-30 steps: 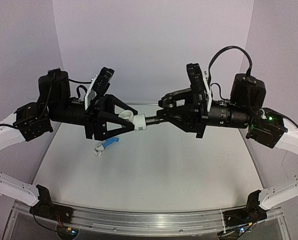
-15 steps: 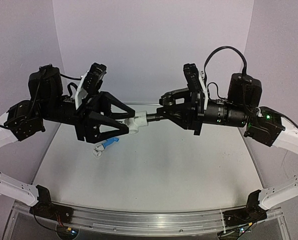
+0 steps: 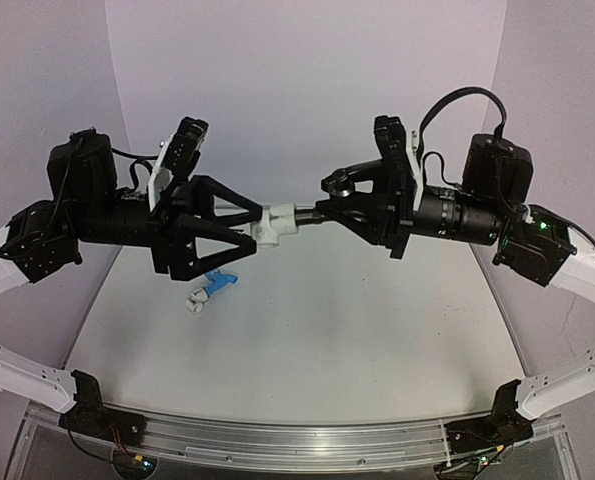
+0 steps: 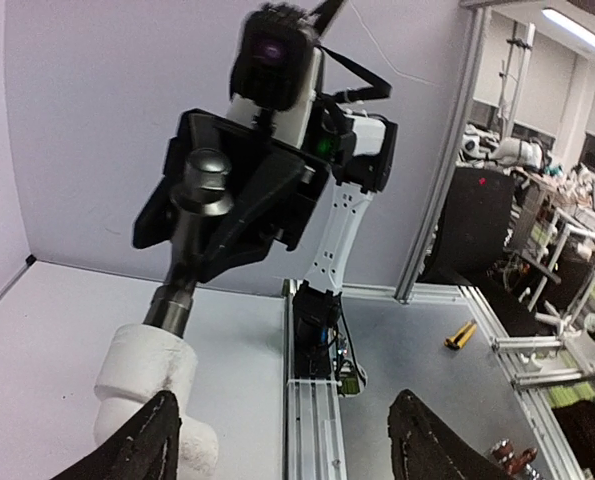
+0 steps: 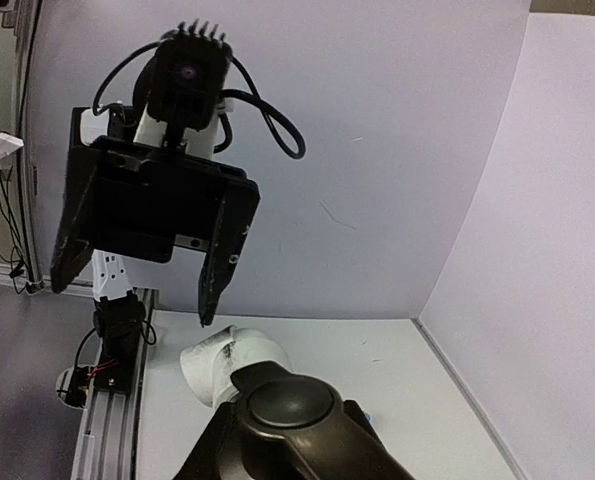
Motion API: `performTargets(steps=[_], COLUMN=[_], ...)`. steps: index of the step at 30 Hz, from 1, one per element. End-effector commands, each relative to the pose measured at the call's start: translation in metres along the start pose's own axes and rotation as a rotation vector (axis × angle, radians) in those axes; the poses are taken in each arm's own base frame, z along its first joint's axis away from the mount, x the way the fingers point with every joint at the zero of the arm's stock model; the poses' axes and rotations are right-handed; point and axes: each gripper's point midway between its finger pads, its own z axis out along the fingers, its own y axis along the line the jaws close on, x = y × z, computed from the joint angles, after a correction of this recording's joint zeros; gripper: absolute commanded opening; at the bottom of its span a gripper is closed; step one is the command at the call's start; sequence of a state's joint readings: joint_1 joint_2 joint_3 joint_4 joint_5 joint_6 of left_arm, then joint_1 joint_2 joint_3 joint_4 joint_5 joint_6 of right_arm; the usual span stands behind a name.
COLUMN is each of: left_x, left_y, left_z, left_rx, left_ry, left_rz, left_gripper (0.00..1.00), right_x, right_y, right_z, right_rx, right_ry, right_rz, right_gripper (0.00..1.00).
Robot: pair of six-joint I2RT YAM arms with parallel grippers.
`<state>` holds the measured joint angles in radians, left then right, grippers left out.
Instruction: Install the water faucets
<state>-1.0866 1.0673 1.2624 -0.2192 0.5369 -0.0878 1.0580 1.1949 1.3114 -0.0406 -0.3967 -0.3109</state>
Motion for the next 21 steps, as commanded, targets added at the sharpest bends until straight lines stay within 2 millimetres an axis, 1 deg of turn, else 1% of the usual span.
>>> performTargets(steps=[1,3,5,7,10,13,17,21], left_x=[-0.008,-0.003,0.000,0.009,0.018,0.017,0.010,0.010], left_y=[0.023,0.028,0.020,0.010,0.005,-0.002,-0.007,-0.007], left_z=[-0.009,-0.008,0.000,0.011,0.024,0.028,0.026,0.022], left_rx=[-0.158,-0.180,-0.113,-0.020,0.053,0.113,0.138,0.125], left_ry=[-0.054,-0.046,-0.027,0.013,0.060,0.053,0.017,-0.002], left_rz=[-0.072,-0.094,-0.107,-0.129,-0.158,-0.151,-0.101,-0.026], left_gripper=[0.75,0.78,0.79,0.79,0.75,0.67,0.49,0.42], right_x=[-0.058,-0.061,-0.062,-0.062,-0.064,-0.065,-0.063,-0.053], right_y=[0.003,0.010,0.014,0.015,0.017,0.018,0.020,0.024], right_z=[-0.022,-0.024,-0.024,-0.022,-0.020,-0.019,-0.017,-0.016], right_rx=[-0.017,-0.057,-0.080,-0.089,-0.105,-0.115,-0.130,-0.156], right_ry=[-0.168,-0.185,-0.190,-0.192,-0.198,-0.201,-0.196,-0.172], right_rz=[-0.150,-0.163,-0.163,-0.163,-0.161,-0.146,-0.094,0.017], right_gripper=[0.00,0.00,0.00,0.00,0.00,0.00,0.00,0.00])
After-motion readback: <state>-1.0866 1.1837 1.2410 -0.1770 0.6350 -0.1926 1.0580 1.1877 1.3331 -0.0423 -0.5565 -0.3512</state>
